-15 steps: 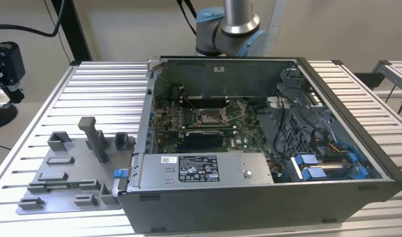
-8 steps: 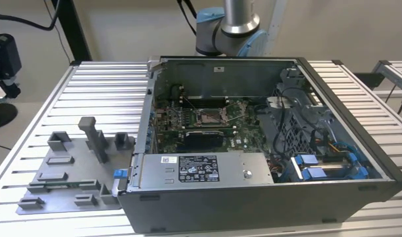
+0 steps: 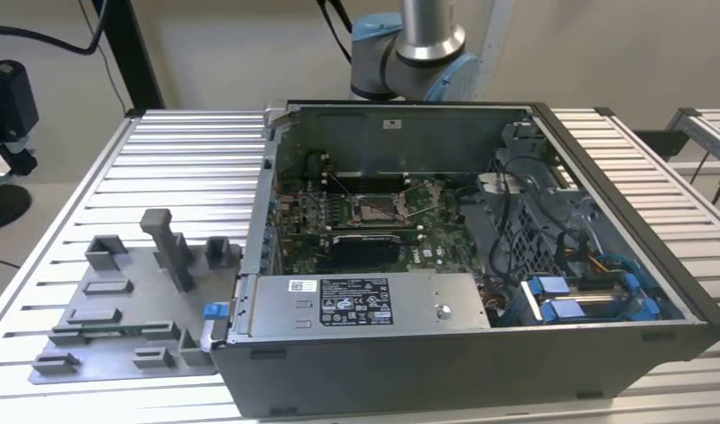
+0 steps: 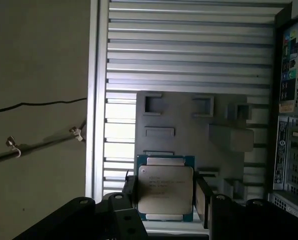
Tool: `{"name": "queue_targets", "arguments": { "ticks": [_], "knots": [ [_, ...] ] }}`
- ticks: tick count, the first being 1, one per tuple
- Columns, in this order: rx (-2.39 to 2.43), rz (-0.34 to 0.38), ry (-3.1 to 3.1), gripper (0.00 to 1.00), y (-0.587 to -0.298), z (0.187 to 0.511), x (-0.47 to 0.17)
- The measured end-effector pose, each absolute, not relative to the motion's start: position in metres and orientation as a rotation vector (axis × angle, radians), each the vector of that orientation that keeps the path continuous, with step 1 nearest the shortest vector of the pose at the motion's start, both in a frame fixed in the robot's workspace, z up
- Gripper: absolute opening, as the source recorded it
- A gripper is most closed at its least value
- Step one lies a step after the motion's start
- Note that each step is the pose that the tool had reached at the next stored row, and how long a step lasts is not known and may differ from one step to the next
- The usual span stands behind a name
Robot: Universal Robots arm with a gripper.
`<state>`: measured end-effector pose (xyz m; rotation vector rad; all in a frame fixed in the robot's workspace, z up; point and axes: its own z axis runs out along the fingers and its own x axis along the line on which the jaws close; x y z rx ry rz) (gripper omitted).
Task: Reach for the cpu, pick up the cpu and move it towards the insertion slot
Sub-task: 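Pick up the cpu and move it towards the insertion slot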
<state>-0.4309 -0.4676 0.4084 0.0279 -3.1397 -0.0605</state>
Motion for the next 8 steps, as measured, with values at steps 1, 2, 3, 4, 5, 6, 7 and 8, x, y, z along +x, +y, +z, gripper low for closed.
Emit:
{"name": "queue_targets", "arguments": {
  "ticks": [1,2,3,4,5,6,7,8],
  "knots": [
    [0.028,-0.06,-3.14,0.0,-0.468,0.409,-0.43],
    [0.028,-0.06,-3.14,0.0,-0.468,0.408,-0.43],
    [0.028,-0.061,-3.14,0.0,-0.468,0.408,-0.429],
    [0.028,-0.061,-3.14,0.0,-0.468,0.408,-0.427],
    [0.028,-0.06,-3.14,0.0,-0.468,0.408,-0.426],
    [0.028,-0.06,-3.14,0.0,-0.468,0.408,-0.424],
    [0.028,-0.06,-3.139,0.0,-0.468,0.408,-0.422],
    [0.028,-0.06,-3.139,0.0,-0.468,0.408,-0.42]
  ]
}}
